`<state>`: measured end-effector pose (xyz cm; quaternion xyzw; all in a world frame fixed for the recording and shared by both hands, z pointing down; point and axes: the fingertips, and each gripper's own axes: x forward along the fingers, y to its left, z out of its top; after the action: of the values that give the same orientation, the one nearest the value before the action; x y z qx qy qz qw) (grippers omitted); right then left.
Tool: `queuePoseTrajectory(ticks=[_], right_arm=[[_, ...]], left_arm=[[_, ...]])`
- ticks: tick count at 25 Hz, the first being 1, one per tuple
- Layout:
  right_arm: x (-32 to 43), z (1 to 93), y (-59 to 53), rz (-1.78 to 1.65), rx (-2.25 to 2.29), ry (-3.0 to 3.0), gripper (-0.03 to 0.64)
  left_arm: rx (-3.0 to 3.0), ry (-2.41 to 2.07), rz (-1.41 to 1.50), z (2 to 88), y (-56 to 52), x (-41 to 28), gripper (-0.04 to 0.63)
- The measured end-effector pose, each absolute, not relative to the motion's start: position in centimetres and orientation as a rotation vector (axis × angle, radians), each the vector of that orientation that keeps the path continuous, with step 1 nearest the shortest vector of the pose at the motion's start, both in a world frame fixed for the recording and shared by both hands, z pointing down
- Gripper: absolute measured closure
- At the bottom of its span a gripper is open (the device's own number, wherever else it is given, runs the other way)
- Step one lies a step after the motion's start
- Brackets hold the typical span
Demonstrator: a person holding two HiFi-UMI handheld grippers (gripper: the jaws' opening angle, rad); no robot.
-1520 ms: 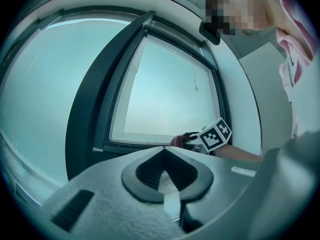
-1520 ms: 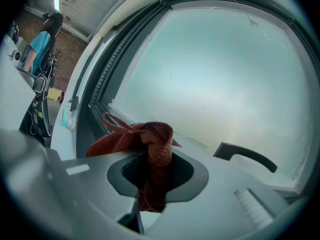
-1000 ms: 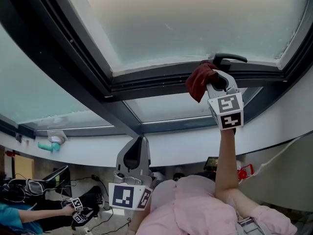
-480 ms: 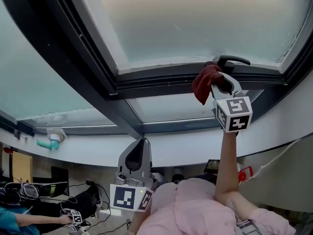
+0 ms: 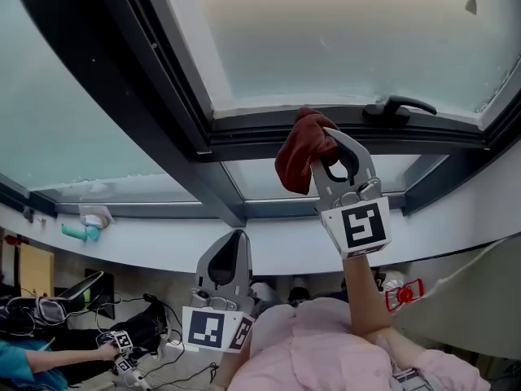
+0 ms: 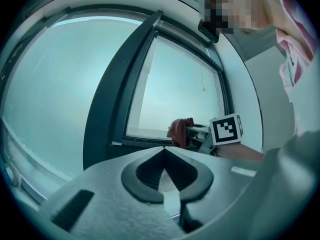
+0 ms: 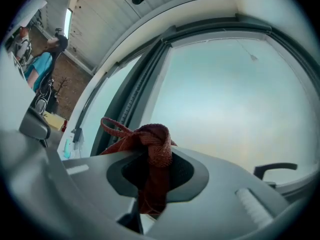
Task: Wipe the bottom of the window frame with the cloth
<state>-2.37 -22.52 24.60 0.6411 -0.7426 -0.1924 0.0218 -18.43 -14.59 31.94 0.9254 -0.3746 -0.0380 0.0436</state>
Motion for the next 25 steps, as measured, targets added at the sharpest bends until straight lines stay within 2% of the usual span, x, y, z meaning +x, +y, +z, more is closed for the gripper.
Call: queuePoseTrajectory(ticks=[3, 12, 25], right_arm=[[-6.7, 24.8, -24.4, -0.667, 1.837, -2.32, 0.54], [-16.6, 28.5, -30.4, -0.548, 1.62, -2.379, 0.538], [-18.1, 30.7, -33.1, -0.588, 1.575, -2.214, 0.541]], left_arm=[[2.823, -1.162, -0.118, 31.8, -15.7, -19.7, 0.597], [2.809, -1.208, -0.11, 31.1, -20.4, -24.3, 0.597], [2.848, -1.14, -0.088, 30.7, -22.2, -25.0, 0.597]])
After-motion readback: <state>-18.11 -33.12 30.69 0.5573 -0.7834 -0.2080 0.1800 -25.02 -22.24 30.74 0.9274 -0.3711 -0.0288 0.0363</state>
